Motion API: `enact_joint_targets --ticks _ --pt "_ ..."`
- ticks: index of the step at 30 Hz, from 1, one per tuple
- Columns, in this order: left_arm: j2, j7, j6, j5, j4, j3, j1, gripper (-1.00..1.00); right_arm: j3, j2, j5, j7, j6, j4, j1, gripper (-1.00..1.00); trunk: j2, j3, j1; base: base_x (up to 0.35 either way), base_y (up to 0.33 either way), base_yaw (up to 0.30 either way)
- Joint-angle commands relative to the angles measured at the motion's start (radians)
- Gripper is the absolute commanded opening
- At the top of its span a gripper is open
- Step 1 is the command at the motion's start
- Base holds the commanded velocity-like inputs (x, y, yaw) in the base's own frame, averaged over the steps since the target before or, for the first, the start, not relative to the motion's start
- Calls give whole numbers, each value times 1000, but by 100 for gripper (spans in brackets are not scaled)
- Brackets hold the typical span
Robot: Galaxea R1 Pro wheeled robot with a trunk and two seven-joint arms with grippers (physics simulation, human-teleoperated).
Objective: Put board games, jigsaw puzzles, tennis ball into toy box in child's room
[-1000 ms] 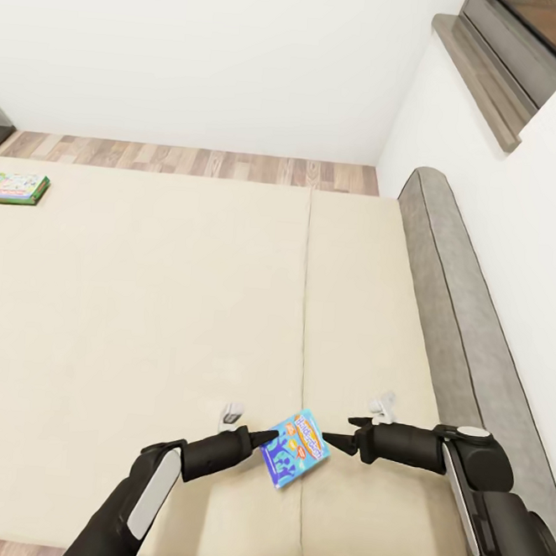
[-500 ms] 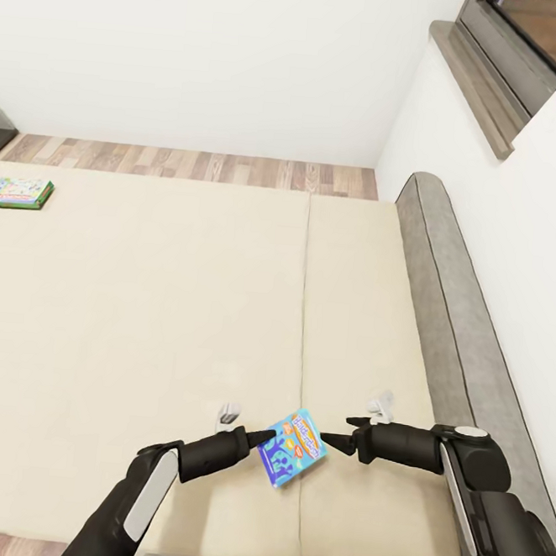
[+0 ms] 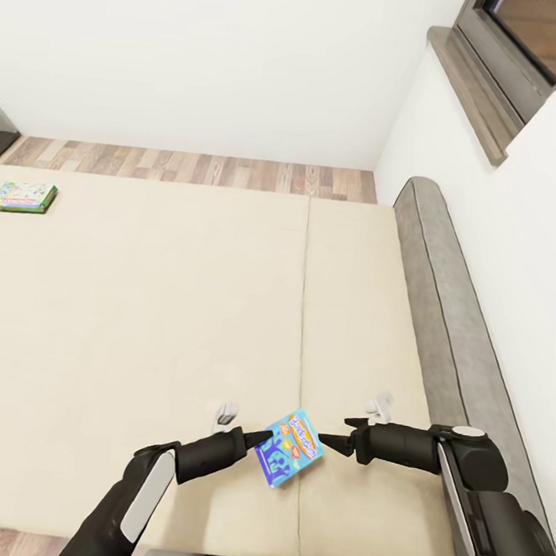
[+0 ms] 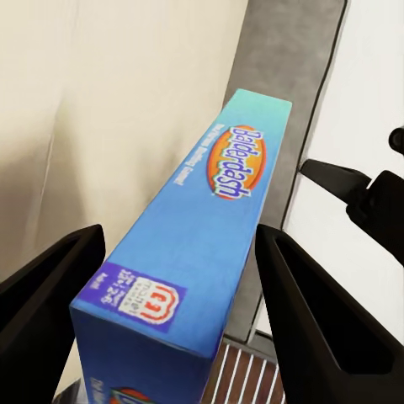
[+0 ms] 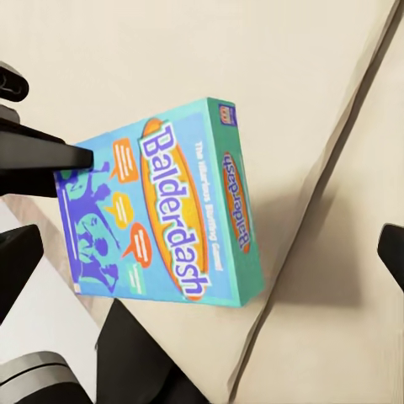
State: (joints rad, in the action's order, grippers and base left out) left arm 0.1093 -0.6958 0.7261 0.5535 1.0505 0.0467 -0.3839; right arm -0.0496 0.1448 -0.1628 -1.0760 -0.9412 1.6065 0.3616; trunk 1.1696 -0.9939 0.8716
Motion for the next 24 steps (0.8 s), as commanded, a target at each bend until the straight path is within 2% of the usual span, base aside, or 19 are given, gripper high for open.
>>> enact_joint_targets --ticks 1,5,8,13,24 --pt "0 1 4 2 0 0 0 -100 -1 0 -10 -10 -4 1 1 100 -7 3 -4 0 0 0" --pt "-2 1 4 2 0 -5 0 -100 0 -1 -10 -10 -5 1 1 100 -35 15 -19 0 0 0" --pt "-4 -2 5 3 0 -26 1 -100 1 -1 -11 -10 -6 0 2 100 -56 25 -31 0 0 0" --pt "-5 -4 4 3 0 -39 5 -100 3 -1 -12 -10 -6 0 2 100 -91 40 -50 0 0 0" --pt "-5 -5 3 3 0 -49 9 -100 3 -2 -12 -10 -7 0 2 100 -168 75 -92 0 0 0"
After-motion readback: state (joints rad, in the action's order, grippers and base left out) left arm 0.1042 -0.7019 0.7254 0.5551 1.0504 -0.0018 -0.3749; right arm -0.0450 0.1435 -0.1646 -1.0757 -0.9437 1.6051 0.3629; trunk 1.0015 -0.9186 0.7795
